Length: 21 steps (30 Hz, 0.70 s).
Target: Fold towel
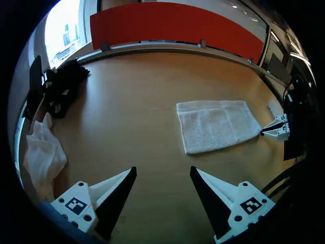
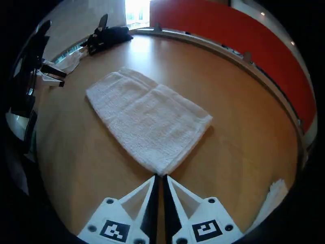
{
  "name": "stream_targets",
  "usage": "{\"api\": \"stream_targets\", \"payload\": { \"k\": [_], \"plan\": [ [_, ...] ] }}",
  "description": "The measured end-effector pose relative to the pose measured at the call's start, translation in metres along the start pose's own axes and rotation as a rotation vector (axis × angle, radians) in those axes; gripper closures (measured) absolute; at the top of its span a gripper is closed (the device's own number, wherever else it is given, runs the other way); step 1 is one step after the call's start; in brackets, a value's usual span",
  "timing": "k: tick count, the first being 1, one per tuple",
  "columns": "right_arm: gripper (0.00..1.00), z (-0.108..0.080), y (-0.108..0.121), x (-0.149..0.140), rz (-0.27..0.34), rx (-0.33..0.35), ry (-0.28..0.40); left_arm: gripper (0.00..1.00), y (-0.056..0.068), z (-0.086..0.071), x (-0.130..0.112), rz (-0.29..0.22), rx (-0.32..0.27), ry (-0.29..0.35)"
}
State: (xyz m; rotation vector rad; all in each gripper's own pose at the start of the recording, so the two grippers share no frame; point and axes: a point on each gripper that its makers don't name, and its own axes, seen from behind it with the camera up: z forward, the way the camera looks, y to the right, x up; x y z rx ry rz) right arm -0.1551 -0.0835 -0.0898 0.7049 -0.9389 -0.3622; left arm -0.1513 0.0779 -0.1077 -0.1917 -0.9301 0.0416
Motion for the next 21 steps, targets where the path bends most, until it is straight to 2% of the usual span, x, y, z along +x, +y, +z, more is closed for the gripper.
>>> {"api": "stream_targets", "payload": {
  "k": [9, 21],
  "plan": [
    [0.94, -0.006, 0.002, 0.009, 0.011, -0.016, 0.021, 0.02, 0.0, 0.001, 0.002, -0.002, 0.001, 0.002],
    [0.94, -0.031, 0.011, 0.033, -0.004, -0.061, 0.068, 0.02, -0.002, 0.003, 0.009, 0.002, 0.003, 0.01]
  ]
}}
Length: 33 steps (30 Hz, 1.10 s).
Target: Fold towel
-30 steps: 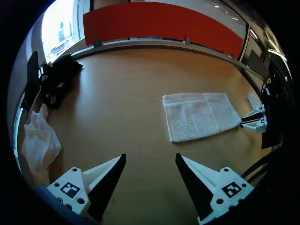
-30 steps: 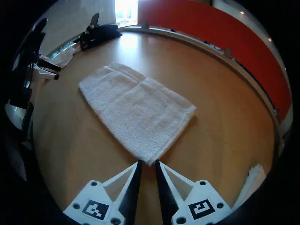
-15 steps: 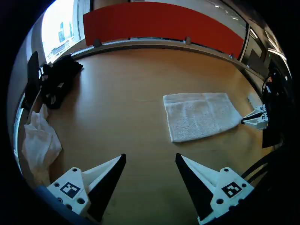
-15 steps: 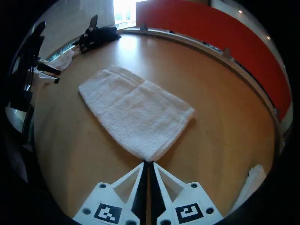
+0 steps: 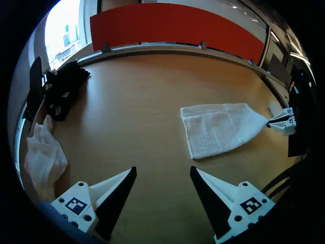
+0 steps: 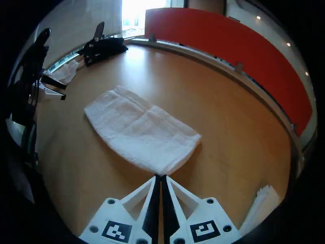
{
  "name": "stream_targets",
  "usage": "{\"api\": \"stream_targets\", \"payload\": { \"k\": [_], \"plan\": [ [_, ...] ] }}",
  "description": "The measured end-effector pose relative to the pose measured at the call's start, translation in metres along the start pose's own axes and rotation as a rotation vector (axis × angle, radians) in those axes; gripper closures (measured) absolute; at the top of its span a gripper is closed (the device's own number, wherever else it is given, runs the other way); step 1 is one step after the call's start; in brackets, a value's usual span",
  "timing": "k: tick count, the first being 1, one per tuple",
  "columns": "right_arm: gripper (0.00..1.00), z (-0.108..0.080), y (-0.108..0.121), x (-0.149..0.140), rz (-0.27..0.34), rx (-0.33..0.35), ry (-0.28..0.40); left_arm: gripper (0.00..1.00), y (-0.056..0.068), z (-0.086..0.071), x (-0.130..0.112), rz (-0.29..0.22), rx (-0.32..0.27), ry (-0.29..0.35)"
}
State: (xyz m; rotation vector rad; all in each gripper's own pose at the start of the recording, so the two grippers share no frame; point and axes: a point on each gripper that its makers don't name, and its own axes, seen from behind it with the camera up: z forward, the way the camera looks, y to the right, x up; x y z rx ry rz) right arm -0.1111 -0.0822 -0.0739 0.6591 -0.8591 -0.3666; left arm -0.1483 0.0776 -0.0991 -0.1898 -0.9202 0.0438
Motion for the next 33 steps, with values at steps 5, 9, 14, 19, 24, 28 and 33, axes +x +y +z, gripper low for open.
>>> {"api": "stream_targets", "payload": {
  "k": [5, 9, 14, 19, 24, 28, 33],
  "plan": [
    [0.94, -0.013, 0.009, 0.014, -0.015, -0.024, 0.024, 0.02, -0.001, 0.0, 0.003, 0.003, 0.001, 0.005],
    [0.94, -0.023, 0.016, 0.025, -0.022, -0.046, 0.046, 0.02, -0.001, -0.001, 0.005, 0.003, 0.001, 0.009],
    [0.94, -0.036, 0.027, 0.036, -0.034, -0.071, 0.069, 0.02, 0.0, 0.0, 0.008, 0.003, 0.0, 0.014],
    [0.94, -0.049, 0.036, 0.045, -0.052, -0.094, 0.087, 0.02, 0.001, 0.0, 0.011, 0.006, -0.001, 0.019],
    [0.94, -0.061, 0.042, 0.055, -0.07, -0.112, 0.108, 0.02, 0.002, -0.001, 0.013, 0.006, -0.003, 0.022],
    [0.94, -0.07, 0.047, 0.062, -0.084, -0.123, 0.119, 0.02, 0.003, -0.001, 0.014, 0.009, -0.003, 0.024],
    [0.94, -0.078, 0.051, 0.066, -0.102, -0.133, 0.128, 0.02, 0.003, -0.001, 0.014, 0.01, -0.003, 0.026]
  ]
}}
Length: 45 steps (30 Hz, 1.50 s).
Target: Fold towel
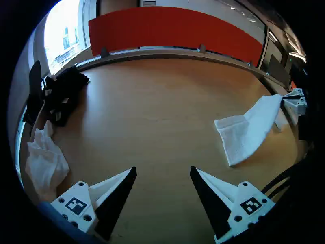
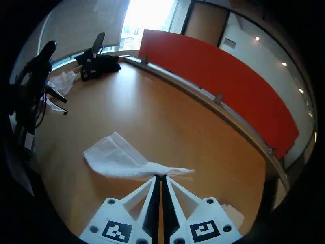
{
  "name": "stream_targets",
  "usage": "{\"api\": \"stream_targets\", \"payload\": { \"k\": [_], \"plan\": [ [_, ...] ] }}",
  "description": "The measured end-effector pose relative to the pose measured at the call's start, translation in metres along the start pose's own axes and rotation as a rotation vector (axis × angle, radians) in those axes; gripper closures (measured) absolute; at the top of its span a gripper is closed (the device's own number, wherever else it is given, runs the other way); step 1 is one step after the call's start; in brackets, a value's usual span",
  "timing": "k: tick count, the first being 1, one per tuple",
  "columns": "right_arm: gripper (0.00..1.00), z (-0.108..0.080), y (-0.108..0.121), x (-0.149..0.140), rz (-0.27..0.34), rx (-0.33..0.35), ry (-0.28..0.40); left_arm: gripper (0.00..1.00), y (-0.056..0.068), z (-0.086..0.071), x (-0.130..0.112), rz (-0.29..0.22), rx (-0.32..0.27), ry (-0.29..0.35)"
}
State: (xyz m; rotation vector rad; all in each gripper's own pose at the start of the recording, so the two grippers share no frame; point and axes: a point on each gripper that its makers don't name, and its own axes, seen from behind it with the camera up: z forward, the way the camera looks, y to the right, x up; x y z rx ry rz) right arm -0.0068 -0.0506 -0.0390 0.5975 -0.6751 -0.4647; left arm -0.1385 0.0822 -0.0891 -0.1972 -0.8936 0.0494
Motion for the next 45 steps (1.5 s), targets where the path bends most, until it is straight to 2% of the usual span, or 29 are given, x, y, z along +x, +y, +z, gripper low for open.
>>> {"api": "stream_targets", "payload": {
  "k": [7, 15, 33, 45],
  "plan": [
    [0.94, -0.002, -0.001, 0.003, -0.003, 0.004, 0.008, 0.02, 0.0, -0.001, 0.0, -0.002, 0.001, 0.001],
    [0.94, 0.0, -0.013, 0.008, -0.022, 0.032, 0.016, 0.02, 0.0, -0.003, 0.001, -0.003, 0.0, 0.004],
    [0.95, 0.015, -0.072, 0.011, -0.085, 0.134, 0.015, 0.02, 0.006, -0.003, 0.004, 0.008, -0.007, 0.012],
    [0.95, 0.026, -0.1, 0.015, -0.123, 0.193, 0.013, 0.02, 0.002, -0.01, 0.004, -0.008, -0.001, 0.022]
  ]
}}
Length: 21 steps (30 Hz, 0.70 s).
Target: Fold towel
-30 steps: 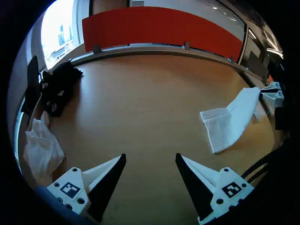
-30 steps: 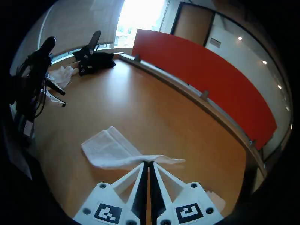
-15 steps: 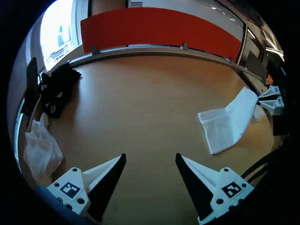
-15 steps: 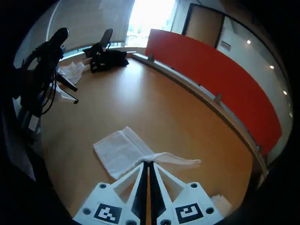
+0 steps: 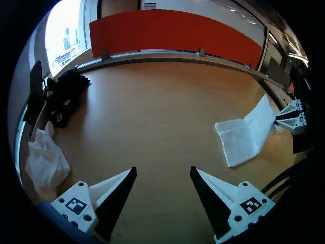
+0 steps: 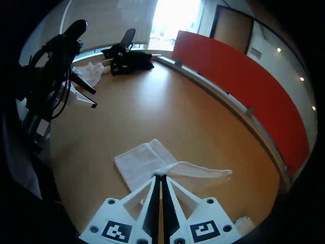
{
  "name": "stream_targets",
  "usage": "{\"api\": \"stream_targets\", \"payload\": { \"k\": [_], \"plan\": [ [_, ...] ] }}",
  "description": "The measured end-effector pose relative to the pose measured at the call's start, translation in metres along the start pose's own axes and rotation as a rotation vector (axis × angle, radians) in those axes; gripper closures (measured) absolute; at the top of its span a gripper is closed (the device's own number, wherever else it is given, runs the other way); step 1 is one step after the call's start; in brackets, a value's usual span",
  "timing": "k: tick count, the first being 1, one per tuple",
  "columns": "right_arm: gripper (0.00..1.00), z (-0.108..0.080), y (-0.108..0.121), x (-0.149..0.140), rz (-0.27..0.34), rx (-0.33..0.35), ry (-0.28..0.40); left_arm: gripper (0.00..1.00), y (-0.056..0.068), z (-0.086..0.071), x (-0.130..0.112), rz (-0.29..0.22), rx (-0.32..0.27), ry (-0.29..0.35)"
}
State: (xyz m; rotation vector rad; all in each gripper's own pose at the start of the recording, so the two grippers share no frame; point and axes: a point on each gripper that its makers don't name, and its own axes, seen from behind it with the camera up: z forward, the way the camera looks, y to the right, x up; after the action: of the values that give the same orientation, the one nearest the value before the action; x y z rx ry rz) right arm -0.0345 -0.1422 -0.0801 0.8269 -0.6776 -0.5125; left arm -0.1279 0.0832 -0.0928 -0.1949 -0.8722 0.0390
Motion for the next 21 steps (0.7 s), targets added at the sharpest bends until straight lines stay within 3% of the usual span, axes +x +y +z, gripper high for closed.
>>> {"api": "stream_targets", "payload": {
  "k": [12, 21],
  "plan": [
    [0.95, 0.032, -0.033, -0.001, -0.043, 0.099, -0.031, 0.02, -0.014, -0.014, -0.002, -0.026, 0.023, 0.013],
    [0.95, 0.049, -0.05, -0.012, -0.042, 0.153, -0.07, 0.02, -0.027, -0.023, -0.007, -0.041, 0.047, 0.015]
  ]
}}
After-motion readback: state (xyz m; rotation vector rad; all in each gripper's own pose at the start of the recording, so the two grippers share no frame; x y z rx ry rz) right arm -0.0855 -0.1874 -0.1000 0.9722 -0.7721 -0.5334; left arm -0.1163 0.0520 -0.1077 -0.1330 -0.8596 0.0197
